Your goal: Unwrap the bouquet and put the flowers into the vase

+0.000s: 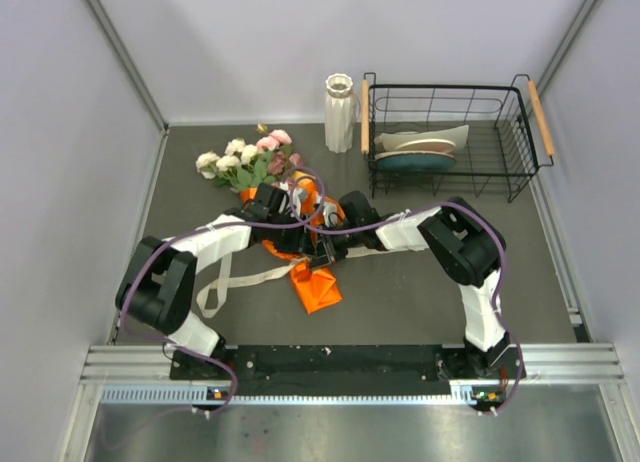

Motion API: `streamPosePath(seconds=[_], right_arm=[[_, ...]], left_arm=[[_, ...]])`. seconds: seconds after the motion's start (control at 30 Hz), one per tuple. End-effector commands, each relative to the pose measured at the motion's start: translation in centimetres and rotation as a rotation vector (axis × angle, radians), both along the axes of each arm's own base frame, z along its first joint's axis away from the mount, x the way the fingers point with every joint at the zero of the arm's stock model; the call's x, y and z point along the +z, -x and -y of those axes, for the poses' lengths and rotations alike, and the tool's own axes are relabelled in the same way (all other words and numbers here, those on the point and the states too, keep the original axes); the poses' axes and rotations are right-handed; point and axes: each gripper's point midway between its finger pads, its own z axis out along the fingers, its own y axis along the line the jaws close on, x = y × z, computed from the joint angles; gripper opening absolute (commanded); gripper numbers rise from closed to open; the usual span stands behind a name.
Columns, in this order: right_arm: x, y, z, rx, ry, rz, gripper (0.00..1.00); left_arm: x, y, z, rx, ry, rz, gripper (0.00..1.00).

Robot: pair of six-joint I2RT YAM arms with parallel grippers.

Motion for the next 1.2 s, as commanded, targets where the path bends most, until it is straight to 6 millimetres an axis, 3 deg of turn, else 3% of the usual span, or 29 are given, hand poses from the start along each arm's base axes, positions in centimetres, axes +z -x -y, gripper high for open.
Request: streamPosePath(seconds=[0.0,0.2,0.57,0.7,0.73,0.83,0.97,1.03,1.17], right_arm=[[-0.9,-2.0,0.6,-0.059,0.038,0.077,0.11],[-1.1,-2.0,0.6,-0.06,0.036,0.075,0.11],[-1.0,-1.9,0.7,-0.061,0.033,0.072,0.11],[-1.1,-1.8,0.6,-0.059,0.033,0.072,0.11],[-1.2,-1.8,0.7,-0.059,0.036,0.069,0.11],[-0.8,-1.8,0.6,-0.058,0.035,0.076,0.11],[-0.8,-1.9,0.6,-0.061,0.035,0.078,0.11],[-0.9,-1.9,0.6,-0.061,0.035,0.078,0.11],[-1.0,-1.7,0.7,-0.061,0.032,0.071,0.11]], left_arm=[[-1.4,1.6,0.7,-0.05,0.02,-0.123,0.45],[-1.4,3.6,0.0,-0.063,-0.002,-0.171,0.42],[-3.2,0.2,-2.5,0.058,-0.169,-0.035,0.52],[-3.1,-0.2,-1.2,0.037,-0.124,-0.007,0.51],[-3.8,0.3,-0.9,0.017,-0.116,-0.057,0.5],[-2.7,3.3,2.2,-0.109,0.058,-0.217,0.43],[-1.4,5.6,3.1,-0.187,0.181,-0.258,0.38],[-0.2,5.9,3.6,-0.203,0.28,-0.263,0.36],[2.6,4.4,4.4,-0.175,0.42,-0.198,0.33]])
